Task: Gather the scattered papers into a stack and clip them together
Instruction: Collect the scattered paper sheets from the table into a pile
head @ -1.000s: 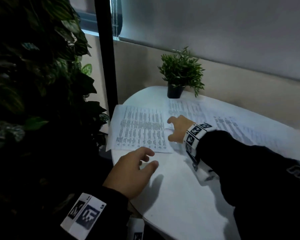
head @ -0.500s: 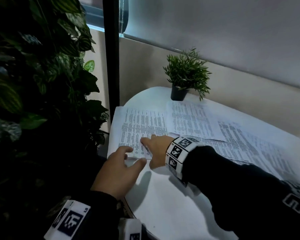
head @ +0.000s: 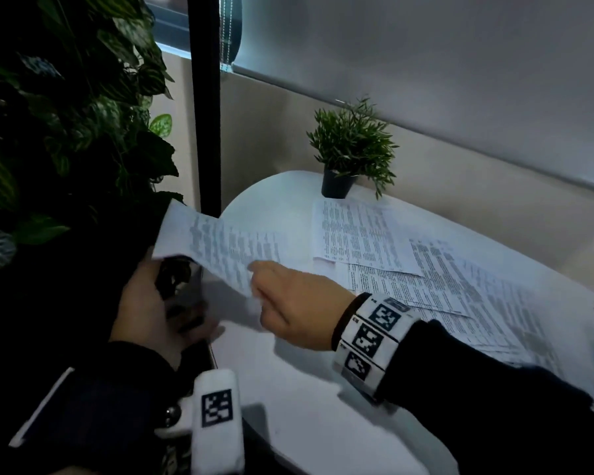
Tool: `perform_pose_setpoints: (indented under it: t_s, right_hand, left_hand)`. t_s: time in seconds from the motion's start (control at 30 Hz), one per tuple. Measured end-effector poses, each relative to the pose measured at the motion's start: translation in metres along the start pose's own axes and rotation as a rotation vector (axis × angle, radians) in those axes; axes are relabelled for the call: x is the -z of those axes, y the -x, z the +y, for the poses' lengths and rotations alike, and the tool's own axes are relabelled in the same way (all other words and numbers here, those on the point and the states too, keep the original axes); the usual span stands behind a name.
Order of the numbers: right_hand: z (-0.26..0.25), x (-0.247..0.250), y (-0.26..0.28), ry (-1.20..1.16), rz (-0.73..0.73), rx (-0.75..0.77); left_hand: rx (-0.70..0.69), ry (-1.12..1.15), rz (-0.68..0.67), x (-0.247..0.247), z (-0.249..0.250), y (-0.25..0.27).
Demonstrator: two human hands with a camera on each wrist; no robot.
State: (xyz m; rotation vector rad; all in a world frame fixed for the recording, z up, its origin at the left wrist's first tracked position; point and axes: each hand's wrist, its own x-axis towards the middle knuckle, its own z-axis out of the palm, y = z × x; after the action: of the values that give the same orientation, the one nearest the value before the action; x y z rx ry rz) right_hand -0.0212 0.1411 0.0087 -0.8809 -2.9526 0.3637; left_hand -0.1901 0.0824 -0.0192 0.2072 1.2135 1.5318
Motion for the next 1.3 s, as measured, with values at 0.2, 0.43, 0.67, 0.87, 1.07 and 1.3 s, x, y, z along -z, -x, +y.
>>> perform_pose_setpoints:
  t_s: [0.2, 0.43, 0.67, 0.87, 1.07, 1.3]
  right_hand:
    - [-0.010, 0.013, 0.013, 0.043, -0.241, 0.185]
    - [-0.017, 0.012, 0.008, -0.089, -0.360, 0.217]
    - [0.064, 0.038, -0.052, -0.044, 0.002, -0.500]
    - [0.127, -0.004, -0.060, 0.147, -0.156, -0.829]
    - [0.123, 0.004, -0.061, 0.304, -0.254, -0.808]
    - [0.109, 0.016, -0.050, 0.147, -0.318, -0.788]
  left_hand:
    - [0.105, 0.038, -0.141, -0.004, -0.001, -0.001]
    - [0.130, -0.125, -0.294, 0.002, 0.010, 0.016]
    - [-0.263, -0.855, 0.132, 0.010, 0.002, 0.008]
    - [-0.214, -0.773, 0.141, 0.004, 0.001, 0.008]
    - [-0.279, -0.930, 0.004, 0.000, 0.002, 0.012]
    - [-0.323, -0.800, 0.043, 0.001, 0.004, 0.010]
